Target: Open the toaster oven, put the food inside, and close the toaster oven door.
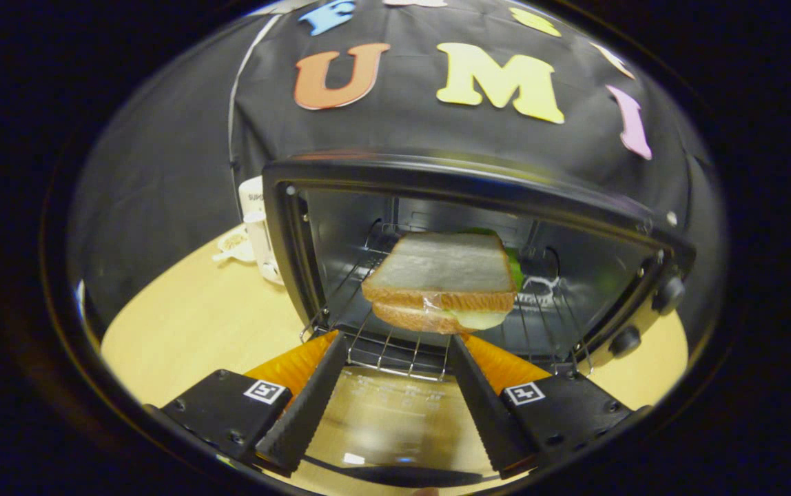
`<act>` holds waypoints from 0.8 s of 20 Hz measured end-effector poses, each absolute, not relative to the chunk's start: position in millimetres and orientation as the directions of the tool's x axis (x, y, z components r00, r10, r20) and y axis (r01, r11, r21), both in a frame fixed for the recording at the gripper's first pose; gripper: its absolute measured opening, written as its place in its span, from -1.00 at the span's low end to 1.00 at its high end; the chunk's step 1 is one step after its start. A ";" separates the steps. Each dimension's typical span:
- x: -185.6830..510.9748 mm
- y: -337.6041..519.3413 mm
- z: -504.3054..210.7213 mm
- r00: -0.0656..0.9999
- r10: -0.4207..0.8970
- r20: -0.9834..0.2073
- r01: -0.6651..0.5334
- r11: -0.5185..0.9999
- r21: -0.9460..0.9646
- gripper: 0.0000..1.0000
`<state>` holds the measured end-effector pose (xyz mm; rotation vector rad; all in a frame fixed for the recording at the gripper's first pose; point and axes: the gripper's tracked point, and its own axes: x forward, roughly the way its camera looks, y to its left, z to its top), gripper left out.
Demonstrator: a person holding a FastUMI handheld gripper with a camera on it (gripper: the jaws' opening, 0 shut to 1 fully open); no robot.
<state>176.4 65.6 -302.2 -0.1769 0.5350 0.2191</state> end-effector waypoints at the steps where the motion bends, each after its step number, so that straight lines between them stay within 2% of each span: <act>1: 168.0 57.5 -306.0 0.830 0.143 -0.539 -0.234 0.967 -0.104 1.00; 4: 149.7 44.1 -299.8 0.870 0.113 -0.479 -0.195 0.973 -0.123 0.99; 9: 105.5 39.2 -289.8 0.916 0.138 -0.377 -0.160 0.987 -0.028 0.98; 11: 86.1 39.5 -293.8 0.917 0.149 -0.371 -0.164 0.986 -0.011 0.98; 13: 67.5 30.2 -308.1 0.908 0.105 -0.406 -0.112 0.994 0.008 0.99; 16: 66.4 21.4 -307.4 0.927 0.052 -0.372 -0.075 0.996 -0.049 0.99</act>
